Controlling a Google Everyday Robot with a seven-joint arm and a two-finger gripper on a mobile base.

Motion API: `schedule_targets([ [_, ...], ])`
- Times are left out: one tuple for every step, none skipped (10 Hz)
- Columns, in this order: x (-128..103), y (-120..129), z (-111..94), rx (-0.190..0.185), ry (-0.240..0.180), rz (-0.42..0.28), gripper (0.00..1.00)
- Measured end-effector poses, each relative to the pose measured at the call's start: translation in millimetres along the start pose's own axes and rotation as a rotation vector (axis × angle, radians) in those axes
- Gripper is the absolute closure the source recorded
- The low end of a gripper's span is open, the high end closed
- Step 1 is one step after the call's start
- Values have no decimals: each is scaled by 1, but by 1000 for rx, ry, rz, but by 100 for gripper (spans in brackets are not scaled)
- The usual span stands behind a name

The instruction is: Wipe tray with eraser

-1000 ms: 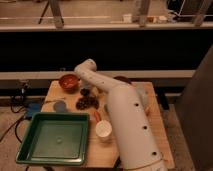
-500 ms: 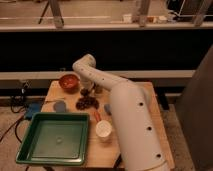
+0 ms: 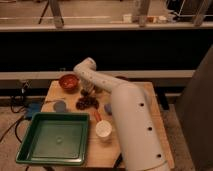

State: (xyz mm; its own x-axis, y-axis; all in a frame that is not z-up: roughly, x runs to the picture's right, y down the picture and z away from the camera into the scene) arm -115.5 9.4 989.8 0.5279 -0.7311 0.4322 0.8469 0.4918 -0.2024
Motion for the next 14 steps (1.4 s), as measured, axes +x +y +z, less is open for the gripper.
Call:
schedule_targets([
  [0, -2, -4, -1, -7, -1, 71],
  [0, -4, -5, -1, -17, 2, 61],
  [2, -3, -6, -4, -24, 8, 50],
  [5, -2, -6, -13, -29, 15, 41],
  [6, -2, -7, -20, -36, 21, 30],
  [6, -4, -8, -21, -43, 27, 23],
  [6, -6, -10, -18, -53, 35, 20],
  [8, -6, -10, -17, -54, 43, 20],
  [10, -5, -10, -14, -59, 52, 20],
  [12, -4, -10, -10, -61, 59, 20],
  [12, -4, -10, -6, -65, 69, 20],
  [12, -4, -9, -4, -67, 73, 20],
  [12, -4, -8, -1, -70, 77, 20],
  [12, -5, -7, -3, -72, 79, 20],
])
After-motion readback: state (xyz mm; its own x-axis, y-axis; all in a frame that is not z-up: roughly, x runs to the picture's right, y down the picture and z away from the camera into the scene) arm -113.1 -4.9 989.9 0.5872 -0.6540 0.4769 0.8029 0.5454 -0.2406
